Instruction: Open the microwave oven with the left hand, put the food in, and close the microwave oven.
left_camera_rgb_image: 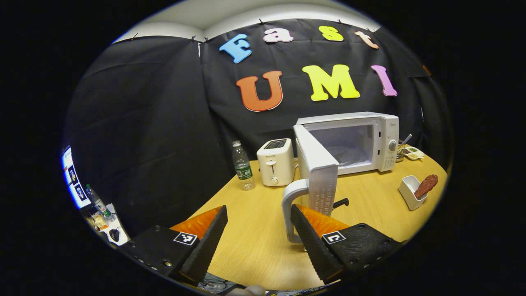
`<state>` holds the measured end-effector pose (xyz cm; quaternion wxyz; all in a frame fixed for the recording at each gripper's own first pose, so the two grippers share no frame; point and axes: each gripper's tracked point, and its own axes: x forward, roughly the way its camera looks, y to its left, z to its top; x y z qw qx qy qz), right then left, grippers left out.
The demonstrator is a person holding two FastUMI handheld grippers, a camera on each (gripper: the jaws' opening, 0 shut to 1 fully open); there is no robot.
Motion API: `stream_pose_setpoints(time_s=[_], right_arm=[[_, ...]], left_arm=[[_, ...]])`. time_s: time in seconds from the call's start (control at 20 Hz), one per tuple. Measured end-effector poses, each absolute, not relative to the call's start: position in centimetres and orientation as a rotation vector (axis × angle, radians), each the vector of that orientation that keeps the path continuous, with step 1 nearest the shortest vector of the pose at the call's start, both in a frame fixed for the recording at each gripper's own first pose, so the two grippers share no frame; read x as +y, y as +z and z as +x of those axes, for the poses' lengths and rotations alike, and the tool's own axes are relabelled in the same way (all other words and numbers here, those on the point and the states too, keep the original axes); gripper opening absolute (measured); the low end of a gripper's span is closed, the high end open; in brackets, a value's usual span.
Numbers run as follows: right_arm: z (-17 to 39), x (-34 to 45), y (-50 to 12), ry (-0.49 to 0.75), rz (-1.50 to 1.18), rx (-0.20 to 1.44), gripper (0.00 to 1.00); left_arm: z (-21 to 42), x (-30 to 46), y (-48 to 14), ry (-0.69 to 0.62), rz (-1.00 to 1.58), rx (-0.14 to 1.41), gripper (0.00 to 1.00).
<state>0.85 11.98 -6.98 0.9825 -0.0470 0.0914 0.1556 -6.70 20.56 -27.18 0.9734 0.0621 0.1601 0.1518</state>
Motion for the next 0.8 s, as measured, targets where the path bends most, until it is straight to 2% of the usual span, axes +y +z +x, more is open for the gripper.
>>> stream_pose_setpoints(time_s=[0.05, 0.1, 0.15, 0.25, 0.3, 0.4, 0.45, 0.5, 0.55, 0.8], right_arm=[[1.3, 11.4, -7.7, 0.305, -0.084, 0.190, 0.96], [1.6, 10.7, -8.6, 0.298, -0.075, 0.195, 1.00], [2.1, 9.9, -9.9, 0.291, -0.064, 0.214, 0.96], [3.2, 8.3, -13.7, 0.286, -0.042, 0.268, 1.00], [3.7, 7.8, -15.7, 0.286, -0.028, 0.308, 0.96], [4.3, 6.6, -20.2, 0.283, -0.003, 0.402, 0.96], [4.7, 6.0, -22.1, 0.277, 0.018, 0.441, 0.99], [5.2, 5.7, -24.1, 0.275, 0.040, 0.480, 0.89], [5.7, 5.4, -25.8, 0.278, 0.062, 0.514, 0.84], [6.9, 5.9, -33.0, 0.333, 0.214, 0.691, 0.80]], left_arm=[[-7.1, 20.7, -27.0, 0.315, 0.124, 0.326, 0.94], [-7.6, 20.7, -26.9, 0.319, 0.124, 0.328, 0.94], [-8.1, 20.7, -26.7, 0.320, 0.120, 0.330, 0.94], [-9.1, 20.1, -26.4, 0.313, 0.108, 0.334, 0.94], [-9.2, 19.5, -26.0, 0.308, 0.102, 0.335, 0.94], [-9.3, 18.0, -25.2, 0.290, 0.093, 0.331, 0.94], [-9.2, 17.2, -24.8, 0.278, 0.085, 0.330, 0.94], [-9.1, 16.3, -24.3, 0.268, 0.077, 0.328, 0.94], [-8.8, 15.5, -23.8, 0.259, 0.070, 0.327, 0.94], [-7.3, 12.0, -21.9, 0.243, 0.040, 0.339, 0.94]])
